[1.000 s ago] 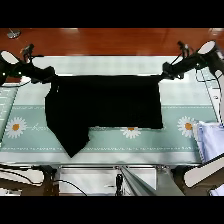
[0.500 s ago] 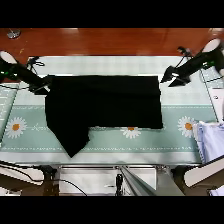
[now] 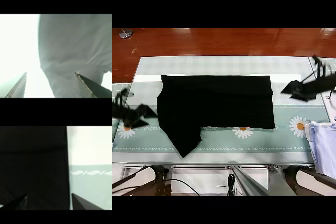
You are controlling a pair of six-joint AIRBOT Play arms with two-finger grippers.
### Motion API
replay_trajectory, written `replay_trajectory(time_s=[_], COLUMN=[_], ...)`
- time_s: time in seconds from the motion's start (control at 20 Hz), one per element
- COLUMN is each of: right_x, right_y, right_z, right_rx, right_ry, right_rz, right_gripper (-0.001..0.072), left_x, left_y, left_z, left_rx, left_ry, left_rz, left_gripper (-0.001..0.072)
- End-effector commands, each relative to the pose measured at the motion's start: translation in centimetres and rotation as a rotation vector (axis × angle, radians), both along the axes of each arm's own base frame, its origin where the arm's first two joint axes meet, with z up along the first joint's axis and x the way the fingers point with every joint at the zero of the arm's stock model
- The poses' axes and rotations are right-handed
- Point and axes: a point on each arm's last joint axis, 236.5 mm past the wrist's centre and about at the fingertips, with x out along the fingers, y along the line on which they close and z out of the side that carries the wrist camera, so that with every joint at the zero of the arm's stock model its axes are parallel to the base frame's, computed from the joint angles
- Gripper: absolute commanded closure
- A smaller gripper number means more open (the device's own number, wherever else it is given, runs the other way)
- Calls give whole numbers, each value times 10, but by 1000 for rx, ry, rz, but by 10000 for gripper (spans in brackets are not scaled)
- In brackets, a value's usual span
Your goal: Fold the shirts.
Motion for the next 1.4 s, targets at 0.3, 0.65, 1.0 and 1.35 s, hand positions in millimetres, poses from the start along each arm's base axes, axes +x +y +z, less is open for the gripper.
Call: replay_trajectory(time_s=[0.3,0.65,1.0,1.35], right_x=[-62,-49,-136,-138], right_y=[50,45,-32,23], right_z=[-33,-21,-67,-92], right_rx=[192,252,137,117], right_ry=[-45,-67,284,306], right_rz=[-74,-157,-310,-180], right_gripper=[81,81,81,81], left_x=[-33,-35,-36,-16], left_y=[-59,-100,-104,-97], left_z=[-38,-40,-32,-18], left_rx=[-173,-183,-203,-190], left_ry=[-102,-114,-141,-190], left_rz=[145,-53,-131,-124], left_gripper=[1,3,680,680])
